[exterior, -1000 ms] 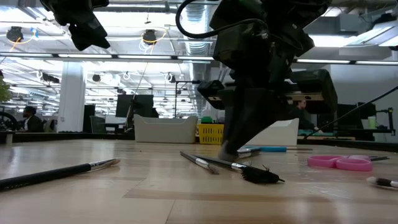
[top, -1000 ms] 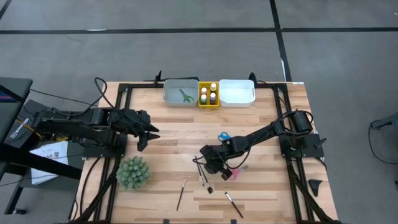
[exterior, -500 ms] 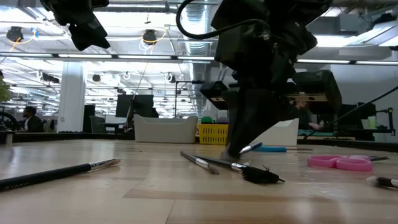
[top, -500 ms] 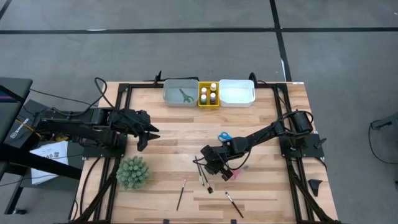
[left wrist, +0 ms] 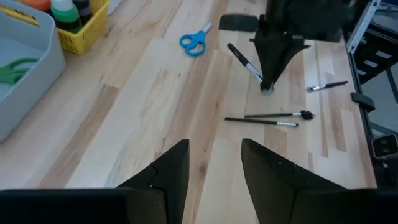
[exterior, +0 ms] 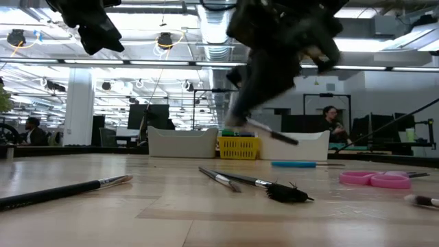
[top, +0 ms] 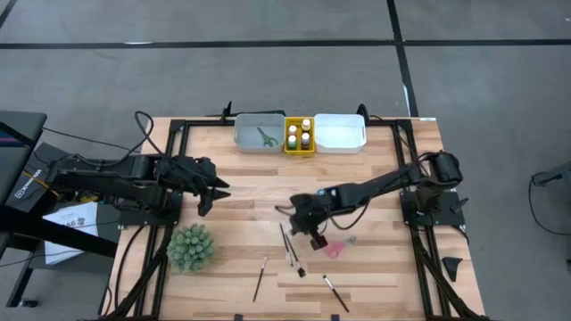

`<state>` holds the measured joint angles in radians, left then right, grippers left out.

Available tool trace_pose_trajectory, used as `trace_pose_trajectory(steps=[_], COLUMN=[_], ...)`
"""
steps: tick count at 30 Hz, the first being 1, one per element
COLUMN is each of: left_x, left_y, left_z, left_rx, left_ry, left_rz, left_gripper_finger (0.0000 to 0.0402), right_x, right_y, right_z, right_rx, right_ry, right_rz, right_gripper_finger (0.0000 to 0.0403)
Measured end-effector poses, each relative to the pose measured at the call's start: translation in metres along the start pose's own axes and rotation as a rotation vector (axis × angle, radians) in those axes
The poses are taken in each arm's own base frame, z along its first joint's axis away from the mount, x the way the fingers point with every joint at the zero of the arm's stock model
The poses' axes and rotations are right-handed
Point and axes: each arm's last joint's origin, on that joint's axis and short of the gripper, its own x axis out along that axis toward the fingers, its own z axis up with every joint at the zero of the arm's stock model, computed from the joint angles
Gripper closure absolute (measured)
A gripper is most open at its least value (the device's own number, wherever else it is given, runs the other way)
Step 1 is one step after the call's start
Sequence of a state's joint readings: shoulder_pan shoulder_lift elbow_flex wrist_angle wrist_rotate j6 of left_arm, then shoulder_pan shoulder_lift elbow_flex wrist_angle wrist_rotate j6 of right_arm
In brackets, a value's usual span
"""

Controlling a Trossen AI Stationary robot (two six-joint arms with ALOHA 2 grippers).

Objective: Pick & Place Paint Supplies
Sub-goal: Put the black powder brush into the white bin

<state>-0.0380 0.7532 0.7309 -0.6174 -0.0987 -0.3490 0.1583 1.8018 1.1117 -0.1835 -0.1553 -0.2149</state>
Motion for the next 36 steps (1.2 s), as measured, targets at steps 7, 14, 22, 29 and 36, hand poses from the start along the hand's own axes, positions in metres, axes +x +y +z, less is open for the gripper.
trace_pose_trajectory(steps=[7,14,22,29,36], left_x=[0.01,0.019,0.028,0.034,0.033], left_y=[0.001,0.002,0.003,0.004,0.005], left_z=[-0.006,-0.012,-0.017,-0.021,-0.019], left_rx=[-0.004,-0.008,-0.022,-0.043,-0.049], left_ry=[-0.035,-0.071,-0.124,-0.156,-0.195], left_rz=[-0.006,-0.02,-0.039,-0.053,-0.016], left_gripper_finger=[0.0262,0.0262,0.0262,0.0262,0.0262], right_x=[-0.033,-0.072,-0.123,-0.167,-0.206], right_y=[-0.017,-0.017,-0.014,-0.03,-0.057], right_z=[0.008,0.006,-0.004,-0.024,-0.042], right_rx=[0.254,0.447,0.458,0.475,0.453], right_ry=[-0.058,-0.018,0.055,0.124,0.115], right_rz=[-0.084,-0.238,-0.355,-0.456,-0.56], right_gripper_finger=[0.0403,0.0403,0.0403,0.0403,0.0403])
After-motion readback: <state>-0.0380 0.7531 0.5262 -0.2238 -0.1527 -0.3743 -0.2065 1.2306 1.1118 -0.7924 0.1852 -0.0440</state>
